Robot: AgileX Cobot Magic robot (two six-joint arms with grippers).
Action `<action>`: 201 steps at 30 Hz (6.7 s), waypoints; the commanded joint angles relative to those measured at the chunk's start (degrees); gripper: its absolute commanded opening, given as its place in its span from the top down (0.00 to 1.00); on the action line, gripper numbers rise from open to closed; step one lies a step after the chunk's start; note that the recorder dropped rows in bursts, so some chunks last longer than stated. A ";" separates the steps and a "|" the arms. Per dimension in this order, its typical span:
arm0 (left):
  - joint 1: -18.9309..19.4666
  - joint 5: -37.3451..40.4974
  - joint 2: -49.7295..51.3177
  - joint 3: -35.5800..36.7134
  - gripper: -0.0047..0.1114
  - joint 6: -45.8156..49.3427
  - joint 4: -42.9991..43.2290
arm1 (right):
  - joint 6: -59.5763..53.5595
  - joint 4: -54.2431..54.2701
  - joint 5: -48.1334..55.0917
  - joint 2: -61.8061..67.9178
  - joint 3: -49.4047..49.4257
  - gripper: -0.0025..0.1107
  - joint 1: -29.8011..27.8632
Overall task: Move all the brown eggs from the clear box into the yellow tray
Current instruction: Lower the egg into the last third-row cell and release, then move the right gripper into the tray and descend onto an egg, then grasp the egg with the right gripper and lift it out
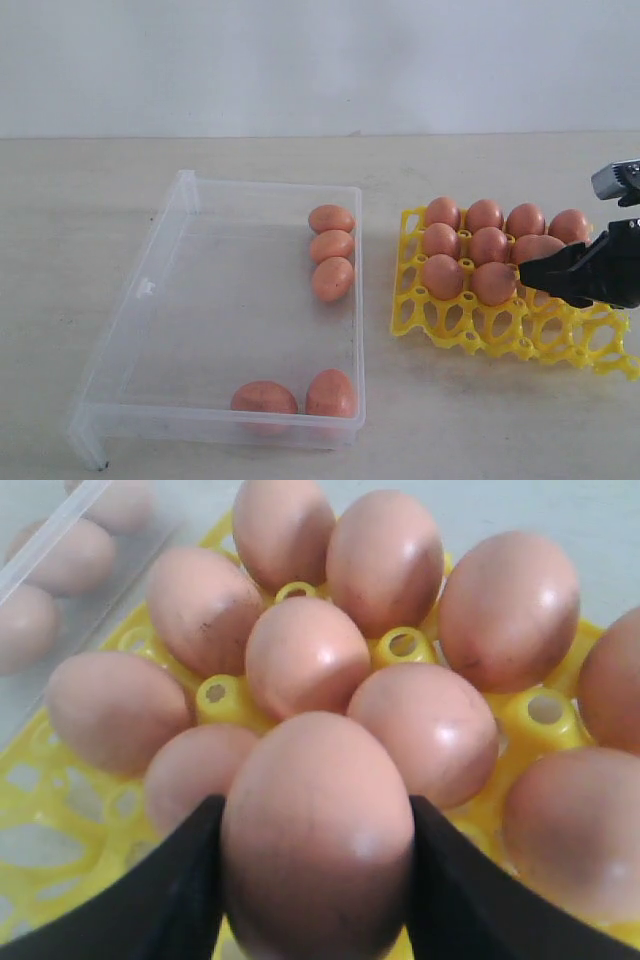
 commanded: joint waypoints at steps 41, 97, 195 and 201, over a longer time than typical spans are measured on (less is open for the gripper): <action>-0.09 -0.42 0.04 -0.10 1.00 -0.03 -0.13 | 3.51 0.26 1.94 -0.07 -0.29 0.50 0.01; -0.09 -0.42 0.04 -0.10 1.00 -0.03 -0.13 | 24.83 -3.94 6.10 5.73 -56.29 0.98 57.80; -0.19 -0.41 0.04 -0.10 1.00 -0.03 -0.13 | 90.56 -103.55 21.42 34.68 -69.84 0.41 50.01; -0.19 -0.41 0.04 -0.10 1.00 -0.03 -0.13 | 104.75 -105.32 21.64 34.68 -69.84 0.49 50.01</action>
